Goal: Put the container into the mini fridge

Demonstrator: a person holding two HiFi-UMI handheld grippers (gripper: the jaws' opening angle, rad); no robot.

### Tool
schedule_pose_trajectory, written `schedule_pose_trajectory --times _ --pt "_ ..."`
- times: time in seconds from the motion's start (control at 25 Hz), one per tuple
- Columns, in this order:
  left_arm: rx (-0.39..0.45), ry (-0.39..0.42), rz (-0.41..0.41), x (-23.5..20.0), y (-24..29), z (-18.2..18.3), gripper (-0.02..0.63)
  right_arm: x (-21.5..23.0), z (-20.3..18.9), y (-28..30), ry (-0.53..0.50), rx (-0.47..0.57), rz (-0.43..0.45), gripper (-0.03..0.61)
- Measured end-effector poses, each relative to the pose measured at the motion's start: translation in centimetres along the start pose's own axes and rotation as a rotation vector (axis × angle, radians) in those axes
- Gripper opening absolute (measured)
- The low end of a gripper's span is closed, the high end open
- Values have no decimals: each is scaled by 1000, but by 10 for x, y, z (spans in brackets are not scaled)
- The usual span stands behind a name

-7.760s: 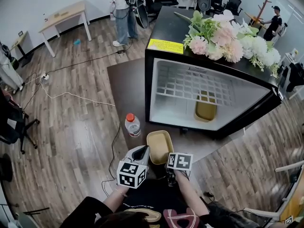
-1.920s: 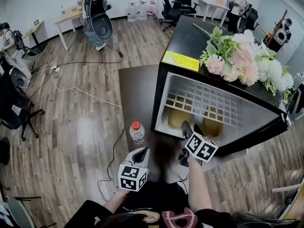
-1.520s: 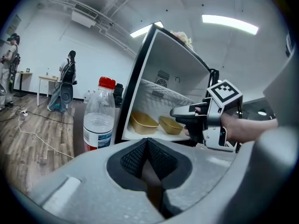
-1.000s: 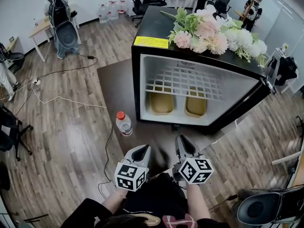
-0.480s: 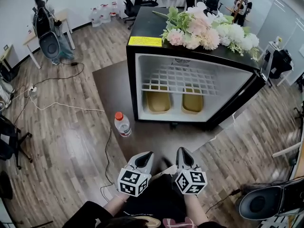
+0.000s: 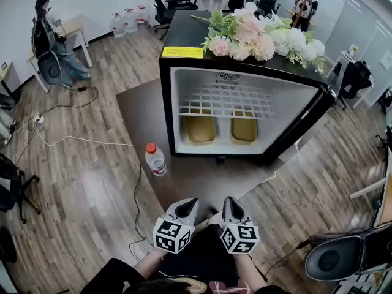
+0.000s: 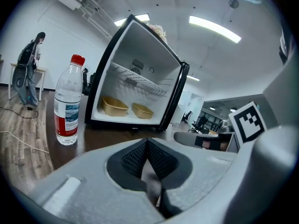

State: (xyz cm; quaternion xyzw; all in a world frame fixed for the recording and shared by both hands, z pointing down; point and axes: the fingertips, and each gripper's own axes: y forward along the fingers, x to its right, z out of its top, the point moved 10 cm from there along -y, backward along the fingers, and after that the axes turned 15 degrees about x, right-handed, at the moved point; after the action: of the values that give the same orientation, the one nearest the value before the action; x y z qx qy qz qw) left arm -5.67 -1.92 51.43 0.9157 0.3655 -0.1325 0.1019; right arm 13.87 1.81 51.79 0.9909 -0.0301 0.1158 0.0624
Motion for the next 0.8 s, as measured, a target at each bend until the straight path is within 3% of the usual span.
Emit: schedule_pose_trajectory --times 0.32,0.8 --pt "12 7 2 3 -2 -7 8 0 0 -9 -61 -30 18 8" --pt "9 29 -22 11 5 -7 8 1 -5 -12 -62 -45 24 8"
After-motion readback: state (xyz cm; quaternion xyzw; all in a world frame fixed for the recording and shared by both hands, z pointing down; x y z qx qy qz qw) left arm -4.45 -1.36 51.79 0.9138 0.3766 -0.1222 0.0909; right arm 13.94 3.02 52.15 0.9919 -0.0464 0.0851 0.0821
